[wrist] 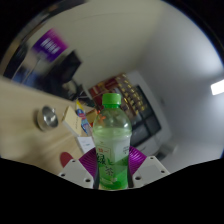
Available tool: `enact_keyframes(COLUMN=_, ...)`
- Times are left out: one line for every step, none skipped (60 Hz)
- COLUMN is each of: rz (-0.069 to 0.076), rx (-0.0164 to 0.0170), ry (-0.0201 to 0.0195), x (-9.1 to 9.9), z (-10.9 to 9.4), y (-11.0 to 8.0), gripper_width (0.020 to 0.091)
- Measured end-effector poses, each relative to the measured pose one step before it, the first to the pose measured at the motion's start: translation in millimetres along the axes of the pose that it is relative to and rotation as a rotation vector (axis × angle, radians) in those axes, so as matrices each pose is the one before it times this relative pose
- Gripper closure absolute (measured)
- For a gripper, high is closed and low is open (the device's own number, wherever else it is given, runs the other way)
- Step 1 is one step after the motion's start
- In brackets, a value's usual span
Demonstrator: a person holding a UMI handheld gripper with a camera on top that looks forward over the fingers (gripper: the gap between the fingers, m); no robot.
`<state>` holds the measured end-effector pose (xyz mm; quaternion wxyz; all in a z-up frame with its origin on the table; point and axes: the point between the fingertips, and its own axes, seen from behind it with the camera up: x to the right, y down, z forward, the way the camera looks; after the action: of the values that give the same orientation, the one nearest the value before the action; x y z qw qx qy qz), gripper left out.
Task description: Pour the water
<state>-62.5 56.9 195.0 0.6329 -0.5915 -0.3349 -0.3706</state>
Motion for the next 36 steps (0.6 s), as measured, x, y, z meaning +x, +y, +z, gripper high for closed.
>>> enact_keyframes(rz=-0.0793, rx=0.0073, ry=-0.00161, x=-3.76, z=6.82, y=-7.9, gripper_width=0.0718)
enact_keyframes(rz=-0.0815, rx=0.00696, ry=-0.00405, x=-2.03, z=5.91, y=-4.99, gripper_width=0.0714)
enact_keyframes(rz=-0.0798, rx=0.00766, ry=-0.00384, x=-2.23, z=6.14, y=-5.54, gripper_width=0.0716)
enact_keyframes(rz=-0.0798, rx=0.0175, ry=-0.01392, x=3.66, z=8.72, y=8.75, gripper_width=0.0716)
enact_keyframes(rz=-0.0779, rx=0.00995, ry=-0.00461, x=6.9, z=6.66, y=-7.46, gripper_width=0.0717)
enact_keyframes(rz=-0.0734, rx=0.00931, ry=-0.00668, x=-1.75, z=4.31, y=-4.1, gripper_width=0.0712)
enact_keyframes(rz=-0.0716, rx=0.00852, ry=-0.00845, x=-3.01, z=4.3, y=-4.48, gripper_width=0.0714)
enact_keyframes(rz=-0.0682, rx=0.00698, ry=-0.00741, x=-2.46, z=3.59, y=-3.51, gripper_width=0.0714)
enact_keyframes(rz=-0.0625, rx=0.00479, ry=-0.00415, x=-0.53, z=1.74, y=-2.99, gripper_width=0.0715)
enact_keyframes(rz=-0.0585, rx=0.00146, ry=-0.00466, x=-1.71, z=1.96, y=-1.39, gripper_width=0.0715)
enact_keyframes(rz=-0.0537, rx=0.00044, ry=-0.0035, x=-1.36, z=2.37, y=-1.6, gripper_width=0.0715)
enact_keyframes(rz=-0.0462, rx=-0.00412, ry=-0.0009, x=-12.75, z=-2.62, y=-1.86, gripper_width=0.0714)
enact_keyframes(rz=-0.0474, rx=0.00669, ry=-0.0079, x=-2.72, z=13.14, y=-2.67, gripper_width=0.0717)
enact_keyframes(rz=-0.0459, rx=-0.00439, ry=0.0059, x=2.57, z=1.26, y=-0.46, gripper_width=0.0718)
enact_keyframes(rz=-0.0474, rx=0.00445, ry=-0.00351, x=15.76, z=8.49, y=6.18, gripper_width=0.0712)
enact_keyframes(rz=-0.0425, rx=0.00032, ry=0.00346, x=1.09, z=1.34, y=0.03, gripper_width=0.0713)
enact_keyframes(rz=-0.0409, rx=0.0016, ry=0.00467, x=1.76, z=2.33, y=-1.72, gripper_width=0.0714)
enact_keyframes(rz=-0.0372, rx=0.00154, ry=0.00476, x=1.82, z=1.27, y=-0.35, gripper_width=0.0714)
enact_keyframes(rz=-0.0339, rx=0.00054, ry=0.00485, x=1.71, z=1.89, y=-0.1, gripper_width=0.0714)
enact_keyframes(rz=-0.0301, rx=0.00186, ry=0.00258, x=-0.33, z=-2.85, y=3.9, gripper_width=0.0715)
enact_keyframes(rz=-0.0319, rx=0.00473, ry=0.00045, x=3.58, z=10.84, y=-0.48, gripper_width=0.0713)
enact_keyframes(rz=-0.029, rx=-0.00003, ry=0.00157, x=1.27, z=-0.29, y=-0.28, gripper_width=0.0714)
enact_keyframes(rz=-0.0275, rx=-0.00007, ry=-0.0006, x=0.12, z=-0.73, y=1.16, gripper_width=0.0714)
enact_keyframes(rz=-0.0241, rx=0.0007, ry=0.00027, x=0.56, z=-1.17, y=0.85, gripper_width=0.0714)
enact_keyframes(rz=-0.0207, rx=0.00097, ry=0.00083, x=-0.29, z=-0.64, y=-0.08, gripper_width=0.0713)
enact_keyframes(rz=-0.0178, rx=0.0006, ry=0.00106, x=0.09, z=-1.23, y=0.87, gripper_width=0.0715)
enact_keyframes(rz=-0.0128, rx=0.00182, ry=-0.00245, x=-3.12, z=-3.19, y=1.4, gripper_width=0.0715)
enact_keyframes(rz=-0.0151, rx=0.00241, ry=-0.00027, x=-0.47, z=-1.69, y=0.66, gripper_width=0.0713)
enact_keyframes(rz=-0.0131, rx=0.0032, ry=-0.0017, x=1.83, z=11.91, y=-3.87, gripper_width=0.0715)
enact_keyframes(rz=-0.0122, rx=0.00227, ry=0.00127, x=0.02, z=-0.86, y=0.63, gripper_width=0.0712)
enact_keyframes(rz=-0.009, rx=0.00116, ry=0.0015, x=0.13, z=-0.58, y=0.58, gripper_width=0.0716)
enact_keyframes(rz=-0.0076, rx=0.00099, ry=0.00064, x=-0.17, z=-1.17, y=1.0, gripper_width=0.0719)
enact_keyframes(rz=-0.0047, rx=0.00037, ry=-0.00015, x=-2.32, z=-7.36, y=3.0, gripper_width=0.0712)
enact_keyframes(rz=-0.0038, rx=0.00068, ry=-0.00235, x=1.35, z=9.48, y=-3.19, gripper_width=0.0712)
enact_keyframes(rz=-0.0028, rx=-0.00048, ry=-0.0013, x=-0.88, z=-1.6, y=2.24, gripper_width=0.0716)
enact_keyframes(rz=-0.002, rx=0.00098, ry=-0.00155, x=0.17, z=1.88, y=0.27, gripper_width=0.0715)
